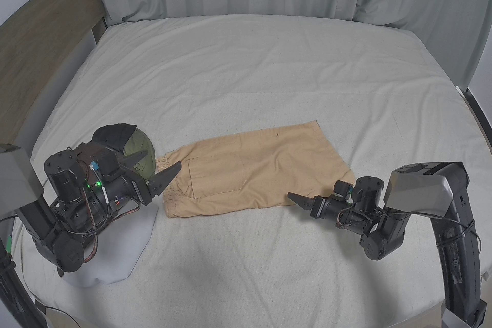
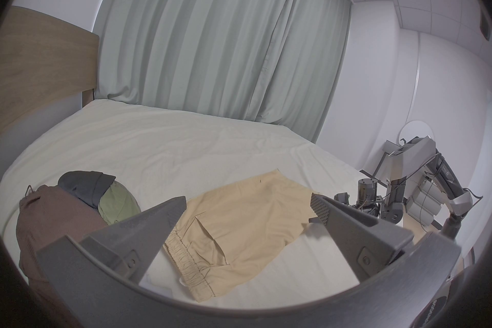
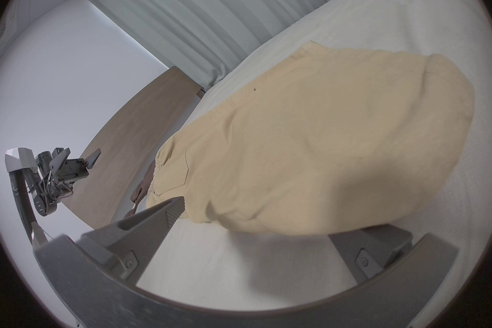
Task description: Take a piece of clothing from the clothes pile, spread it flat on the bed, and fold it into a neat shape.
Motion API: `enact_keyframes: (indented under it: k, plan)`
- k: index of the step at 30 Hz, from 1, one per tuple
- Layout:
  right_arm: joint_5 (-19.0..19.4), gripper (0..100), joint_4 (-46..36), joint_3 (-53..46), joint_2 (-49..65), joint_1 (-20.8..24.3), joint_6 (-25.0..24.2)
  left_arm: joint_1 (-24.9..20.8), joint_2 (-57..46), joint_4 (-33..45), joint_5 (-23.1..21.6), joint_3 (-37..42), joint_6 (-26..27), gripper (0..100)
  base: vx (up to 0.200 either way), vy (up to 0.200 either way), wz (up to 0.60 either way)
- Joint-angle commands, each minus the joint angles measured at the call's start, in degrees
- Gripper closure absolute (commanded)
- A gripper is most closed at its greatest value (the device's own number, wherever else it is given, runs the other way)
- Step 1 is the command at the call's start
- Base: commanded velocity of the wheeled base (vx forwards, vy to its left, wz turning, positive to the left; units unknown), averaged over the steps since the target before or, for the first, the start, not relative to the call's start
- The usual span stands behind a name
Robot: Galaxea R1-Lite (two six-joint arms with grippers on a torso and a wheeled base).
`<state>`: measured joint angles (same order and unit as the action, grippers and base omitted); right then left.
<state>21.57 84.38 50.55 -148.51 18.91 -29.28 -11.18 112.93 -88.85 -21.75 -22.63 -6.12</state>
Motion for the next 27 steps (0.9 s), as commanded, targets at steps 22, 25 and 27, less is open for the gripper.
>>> enact_keyframes:
  k: [22, 25, 27]
  plan:
    - [-3.90, 100, -0.10, 4.99, -2.49, 1.57, -2.62, -0.07, 1.59, -0.01, -0.14, -1.02, -0.21, 0, 0.000, 0.000, 0.00]
    - [-3.90, 100, -0.01, 4.90, -2.49, 1.57, -2.71, -0.16, 1.59, -0.01, -0.22, -1.02, -0.30, 0, 0.000, 0.000, 0.00]
    - [-3.90, 100, 0.17, 4.73, -2.49, 1.48, -2.71, -0.07, 1.59, -0.01, -0.31, -1.10, -0.30, 0, 0.000, 0.000, 0.00]
